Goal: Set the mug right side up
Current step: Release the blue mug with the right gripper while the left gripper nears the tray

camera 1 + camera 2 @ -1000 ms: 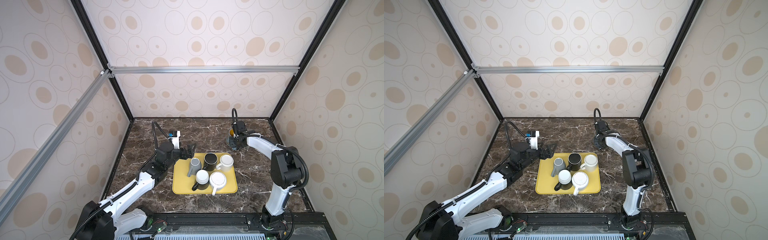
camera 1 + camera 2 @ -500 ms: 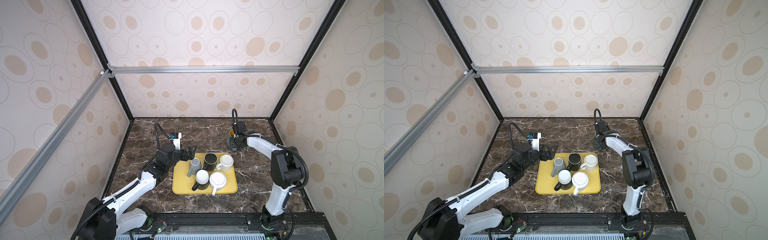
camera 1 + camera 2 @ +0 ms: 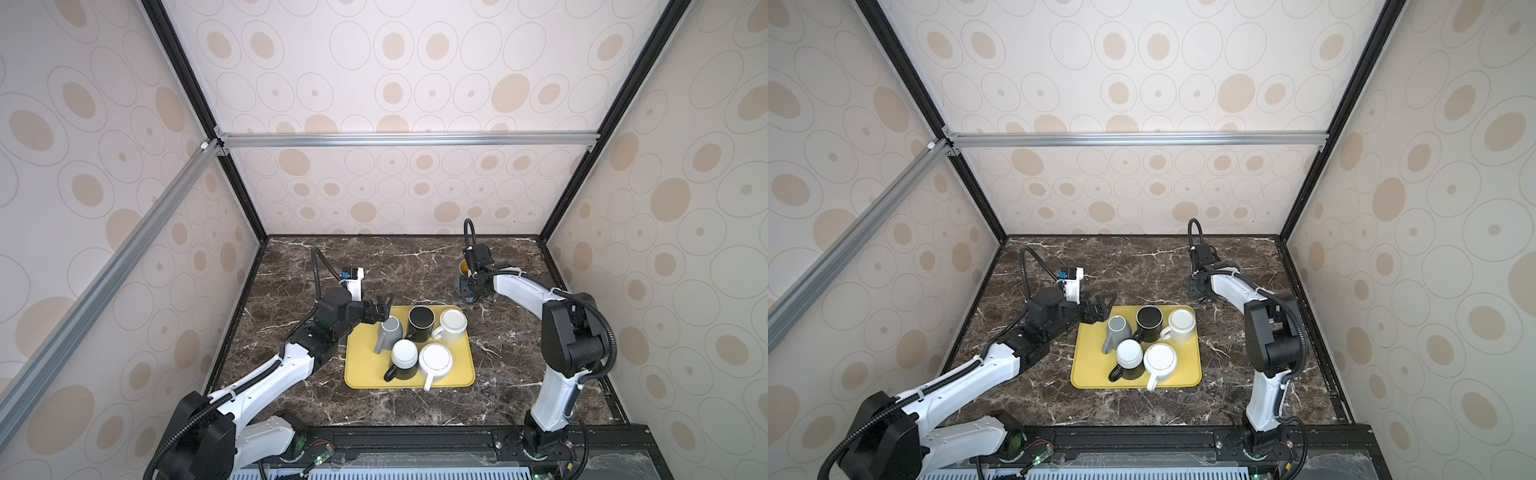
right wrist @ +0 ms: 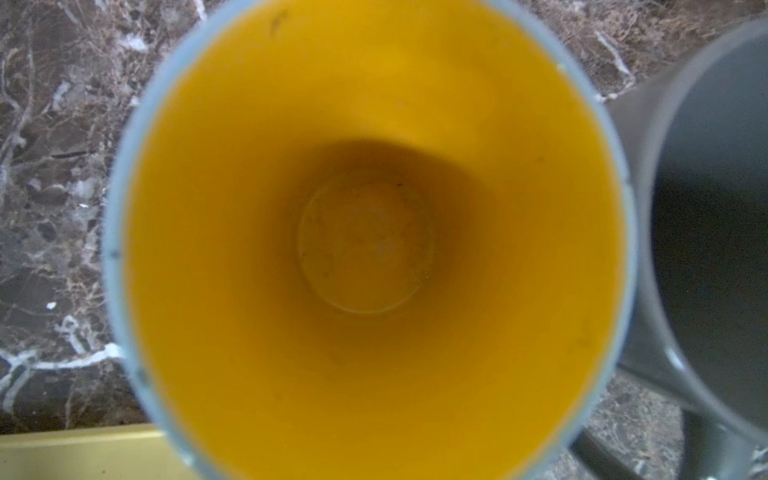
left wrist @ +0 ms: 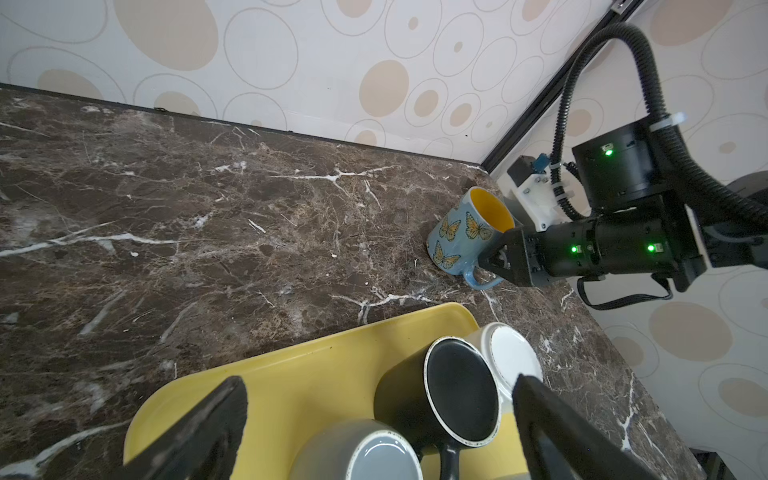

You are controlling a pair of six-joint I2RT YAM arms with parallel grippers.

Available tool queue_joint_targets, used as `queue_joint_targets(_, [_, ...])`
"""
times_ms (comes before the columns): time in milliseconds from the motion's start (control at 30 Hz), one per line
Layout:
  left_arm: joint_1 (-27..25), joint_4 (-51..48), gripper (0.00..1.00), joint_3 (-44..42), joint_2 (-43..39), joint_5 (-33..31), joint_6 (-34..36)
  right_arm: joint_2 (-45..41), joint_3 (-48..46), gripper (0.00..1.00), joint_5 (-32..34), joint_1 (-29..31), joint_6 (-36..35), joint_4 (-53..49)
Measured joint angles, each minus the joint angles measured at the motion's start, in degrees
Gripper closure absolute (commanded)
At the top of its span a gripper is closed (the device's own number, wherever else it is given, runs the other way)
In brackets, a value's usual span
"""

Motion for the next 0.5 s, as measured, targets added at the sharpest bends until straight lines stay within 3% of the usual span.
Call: queue_joint_targets(500, [0.0,0.1,0.0,-0.3,0.5,-0.1,0.0,0.0,0.0,0.79,0.1,0.0,0.1,0.0])
